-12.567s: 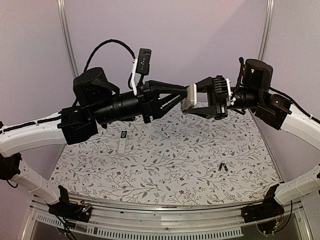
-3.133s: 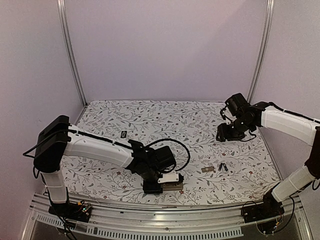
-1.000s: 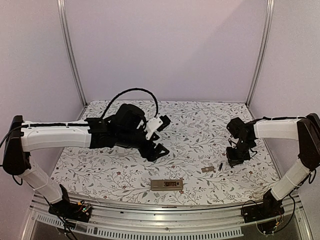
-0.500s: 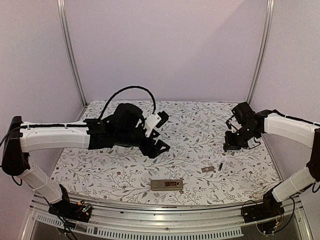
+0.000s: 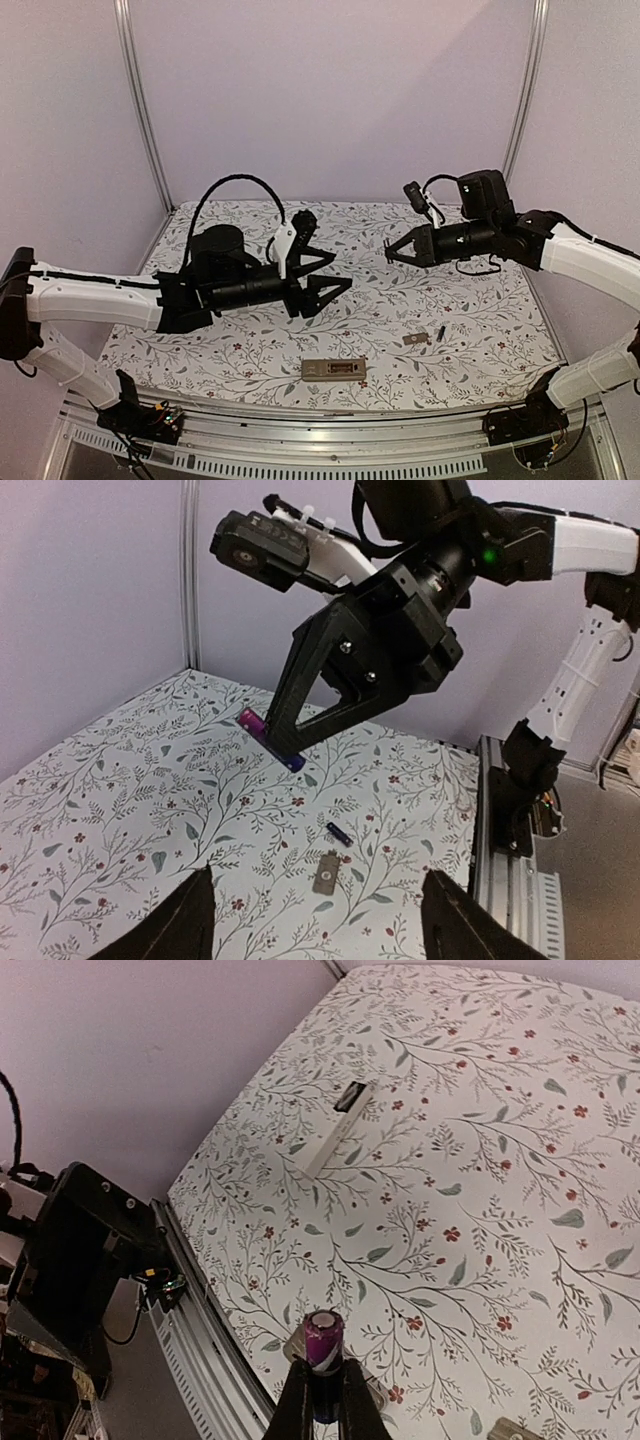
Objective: Load the batteries into the remote control
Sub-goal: Load the battery into the battery compartment.
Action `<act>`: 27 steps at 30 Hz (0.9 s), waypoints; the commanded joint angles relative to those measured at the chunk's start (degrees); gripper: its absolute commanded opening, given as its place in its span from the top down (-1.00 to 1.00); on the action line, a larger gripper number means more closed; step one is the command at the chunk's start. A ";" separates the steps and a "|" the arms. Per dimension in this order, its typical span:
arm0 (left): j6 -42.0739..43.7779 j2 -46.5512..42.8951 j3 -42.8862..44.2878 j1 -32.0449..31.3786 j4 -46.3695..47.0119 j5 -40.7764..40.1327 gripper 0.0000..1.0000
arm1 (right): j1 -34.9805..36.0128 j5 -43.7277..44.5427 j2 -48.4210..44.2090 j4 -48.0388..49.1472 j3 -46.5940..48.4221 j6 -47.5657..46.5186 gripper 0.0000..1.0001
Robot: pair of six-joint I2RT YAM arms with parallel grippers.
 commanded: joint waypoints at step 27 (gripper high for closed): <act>38.27 -8.09 -10.81 -12.18 -42.53 -11.56 -0.46 | 24.13 14.12 30.82 -31.51 20.46 -37.91 1.00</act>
